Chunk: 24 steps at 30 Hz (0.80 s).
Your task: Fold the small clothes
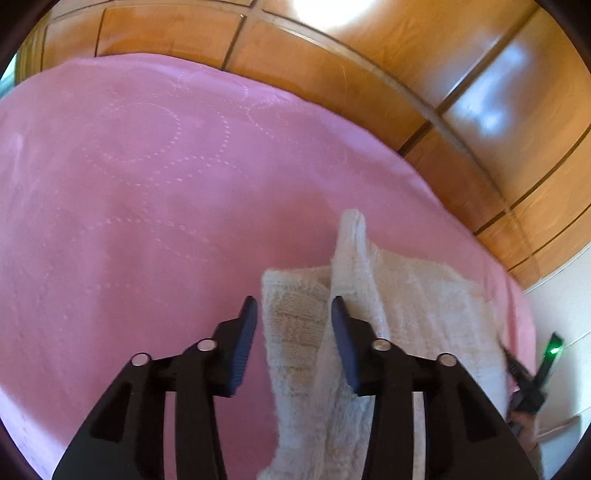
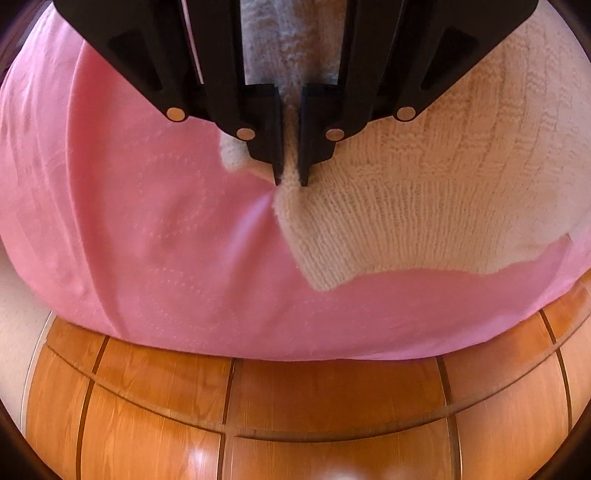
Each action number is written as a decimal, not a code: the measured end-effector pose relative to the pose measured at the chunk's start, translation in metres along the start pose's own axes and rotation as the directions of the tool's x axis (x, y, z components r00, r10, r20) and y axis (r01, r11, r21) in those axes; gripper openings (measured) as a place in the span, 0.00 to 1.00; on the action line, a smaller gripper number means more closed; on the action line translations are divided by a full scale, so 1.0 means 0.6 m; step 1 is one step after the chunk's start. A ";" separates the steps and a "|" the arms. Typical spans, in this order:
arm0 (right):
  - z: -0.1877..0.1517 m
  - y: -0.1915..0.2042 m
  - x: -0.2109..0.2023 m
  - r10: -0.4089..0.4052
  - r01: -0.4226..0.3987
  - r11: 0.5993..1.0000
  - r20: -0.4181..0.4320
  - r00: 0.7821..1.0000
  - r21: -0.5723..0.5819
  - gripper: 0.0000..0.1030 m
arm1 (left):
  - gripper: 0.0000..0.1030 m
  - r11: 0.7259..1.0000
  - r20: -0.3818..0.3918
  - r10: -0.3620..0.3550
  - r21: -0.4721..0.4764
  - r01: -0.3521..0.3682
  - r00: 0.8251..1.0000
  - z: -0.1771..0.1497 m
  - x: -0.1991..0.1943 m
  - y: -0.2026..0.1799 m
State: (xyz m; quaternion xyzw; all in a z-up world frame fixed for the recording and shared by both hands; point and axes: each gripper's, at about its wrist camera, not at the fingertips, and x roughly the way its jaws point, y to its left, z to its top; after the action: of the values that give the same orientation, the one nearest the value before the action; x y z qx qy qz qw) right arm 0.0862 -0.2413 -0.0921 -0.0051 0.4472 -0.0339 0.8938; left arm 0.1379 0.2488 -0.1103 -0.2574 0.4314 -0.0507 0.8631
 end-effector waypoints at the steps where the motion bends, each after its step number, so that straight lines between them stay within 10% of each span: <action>1: -0.002 -0.002 -0.001 0.002 -0.002 1.000 0.003 1.000 0.003 0.08 | 0.40 1.000 0.004 -0.019 -0.006 0.019 1.000 -0.001 -0.007 0.000; 8: -0.007 -0.002 -0.001 0.014 -0.015 1.000 0.015 1.000 0.026 0.08 | 0.52 0.996 -0.032 -0.089 0.016 0.090 0.996 -0.015 -0.012 -0.008; 10: -0.006 -0.001 -0.003 0.014 -0.014 1.000 0.012 1.000 0.027 0.08 | 0.32 0.994 -0.046 -0.096 0.049 0.098 0.994 -0.018 -0.007 -0.019; 11: -0.005 -0.002 -0.004 0.011 -0.012 1.000 0.012 1.000 0.025 0.08 | 0.07 0.994 -0.044 -0.071 0.082 0.074 0.997 -0.020 -0.004 -0.029; 12: -0.005 -0.002 -0.004 0.008 -0.008 1.000 0.012 1.000 0.022 0.08 | 0.05 0.993 -0.006 -0.027 0.119 0.027 1.000 -0.021 -0.007 -0.040; 21: -0.006 0.008 0.000 -0.030 0.030 1.000 0.022 0.999 0.002 0.09 | 0.05 0.967 0.054 0.197 0.152 -0.203 0.979 -0.042 0.044 -0.053; 24: -0.009 0.002 0.001 -0.008 0.007 1.000 0.028 1.000 0.025 0.09 | 0.19 0.957 0.088 0.238 0.147 -0.249 0.967 -0.046 0.015 -0.064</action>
State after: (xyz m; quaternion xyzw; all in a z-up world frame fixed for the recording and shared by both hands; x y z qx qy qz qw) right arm 0.0824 -0.2403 -0.0956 0.0039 0.4342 -0.0429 0.8998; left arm 0.1274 0.2018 -0.1116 -0.1353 0.4242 0.0310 0.8949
